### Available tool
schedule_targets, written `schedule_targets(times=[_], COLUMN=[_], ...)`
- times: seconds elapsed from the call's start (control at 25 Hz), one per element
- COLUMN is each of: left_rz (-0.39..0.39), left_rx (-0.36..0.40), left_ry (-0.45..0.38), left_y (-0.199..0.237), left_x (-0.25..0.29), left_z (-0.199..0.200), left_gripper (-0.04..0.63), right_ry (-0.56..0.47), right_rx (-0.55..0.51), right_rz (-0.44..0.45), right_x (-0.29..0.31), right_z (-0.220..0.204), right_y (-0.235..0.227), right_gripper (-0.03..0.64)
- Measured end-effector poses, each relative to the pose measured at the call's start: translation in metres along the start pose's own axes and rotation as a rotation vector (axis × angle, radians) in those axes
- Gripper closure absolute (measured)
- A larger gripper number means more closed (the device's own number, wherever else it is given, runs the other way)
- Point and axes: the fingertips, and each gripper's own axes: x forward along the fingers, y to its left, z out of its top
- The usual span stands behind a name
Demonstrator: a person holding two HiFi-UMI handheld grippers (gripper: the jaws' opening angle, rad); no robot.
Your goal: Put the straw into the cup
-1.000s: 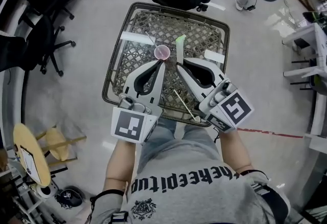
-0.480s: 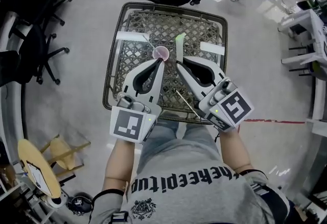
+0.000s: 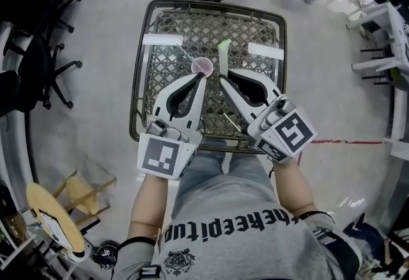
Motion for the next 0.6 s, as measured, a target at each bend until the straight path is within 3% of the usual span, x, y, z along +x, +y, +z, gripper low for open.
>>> schedule_targets(times=[0.32,0.48,0.6], left_rz=[-0.016,-0.017,-0.022], left_rx=[-0.046,-0.060,-0.071], left_ry=[0.036,0.006,0.045], left_y=[0.016,0.031,0.026], left_x=[0.002,-0.009,-0.004], left_z=[-0.021,-0.023,-0.032], left_gripper=[0.568,0.568,0.568], right_ry=[0.054,0.071,0.083], right_rx=[0.030,0.033,0.042], right_rz=[-0.027,-0.037,-0.040], right_x=[0.019,0.034,0.032], right_z=[-0.025,-0.034,-0.040], right_y=[-0.008,0.003,-0.006], right_gripper=[0.568,0.568,0.568])
